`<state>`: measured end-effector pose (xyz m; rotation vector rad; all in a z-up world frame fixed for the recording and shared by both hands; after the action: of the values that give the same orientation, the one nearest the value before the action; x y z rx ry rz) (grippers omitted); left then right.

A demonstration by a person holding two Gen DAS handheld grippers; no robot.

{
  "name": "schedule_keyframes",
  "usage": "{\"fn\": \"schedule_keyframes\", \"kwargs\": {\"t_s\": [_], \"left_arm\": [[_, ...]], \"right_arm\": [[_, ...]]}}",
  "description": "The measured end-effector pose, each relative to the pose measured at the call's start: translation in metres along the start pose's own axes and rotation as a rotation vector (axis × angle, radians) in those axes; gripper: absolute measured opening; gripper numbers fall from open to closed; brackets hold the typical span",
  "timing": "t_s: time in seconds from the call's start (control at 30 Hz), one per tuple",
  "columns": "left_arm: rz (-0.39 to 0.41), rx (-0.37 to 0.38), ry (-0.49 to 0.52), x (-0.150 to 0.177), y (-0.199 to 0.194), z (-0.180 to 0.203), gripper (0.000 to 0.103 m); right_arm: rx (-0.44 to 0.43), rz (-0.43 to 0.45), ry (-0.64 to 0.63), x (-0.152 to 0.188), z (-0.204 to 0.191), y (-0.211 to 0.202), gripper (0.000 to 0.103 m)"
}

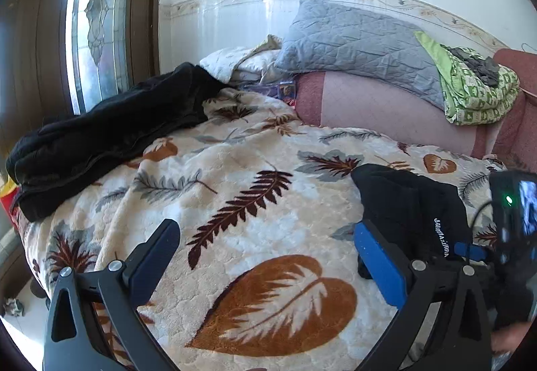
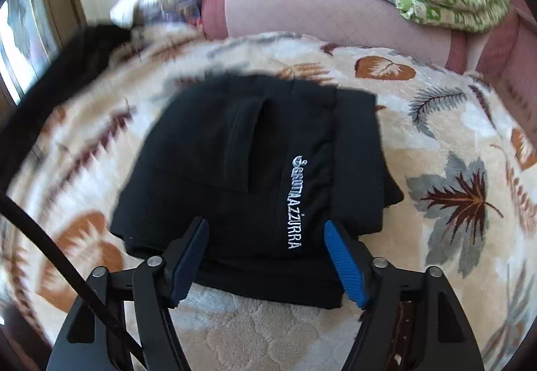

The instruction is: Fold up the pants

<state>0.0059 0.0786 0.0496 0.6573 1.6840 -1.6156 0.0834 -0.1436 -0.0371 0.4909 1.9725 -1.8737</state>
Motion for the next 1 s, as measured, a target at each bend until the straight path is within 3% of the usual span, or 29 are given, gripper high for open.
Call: {"fn": "schedule_keyframes", "kwargs": {"t_s": [0.07,0.17,0.27,0.5,0.73,1.0], "left_arm": [[-0.035,0.015,-0.018,0.003,0.007,-0.004,0.103],[-0.087,0.05,-0.03,0.01,0.015,-0.002,0.103],[-0.083,0.068,-0.012,0.012,0.012,0.004,0.103],[-0.106,0.111,0.028,0.021,0.01,0.023,0.103],[-0.156,0.151,0.047,0.033,0.015,0.036,0.103],[-0.183,0.167,0.063,0.041,0.018,0.042,0.103]], "right_arm": [[0.037,0.024,-0.032,0.008,-0.004,-0.004,0.077],[0.025,-0.073,-0.092,0.034,-0.007,0.005,0.082],[0.045,-0.007,-0.137,0.051,-0.004,-0.013,0.082],[0.002,0.074,-0.018,0.078,0.025,-0.056,0.082],[0.092,0.157,0.05,0.086,0.052,-0.079,0.082],[0.098,0.135,0.066,0.092,0.057,-0.07,0.082]]}}
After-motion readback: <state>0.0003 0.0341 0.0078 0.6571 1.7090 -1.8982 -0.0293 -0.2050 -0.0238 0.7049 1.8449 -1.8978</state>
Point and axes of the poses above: each gripper's, at about its wrist camera, not at the fingertips, and y roughly the way its jaws point, z to its right, x to its underside, the point moved 8 cm from there along y, roughly the way its jaws point, and after that the axes turned 9 degrees about -z, right-handed, at the moved point
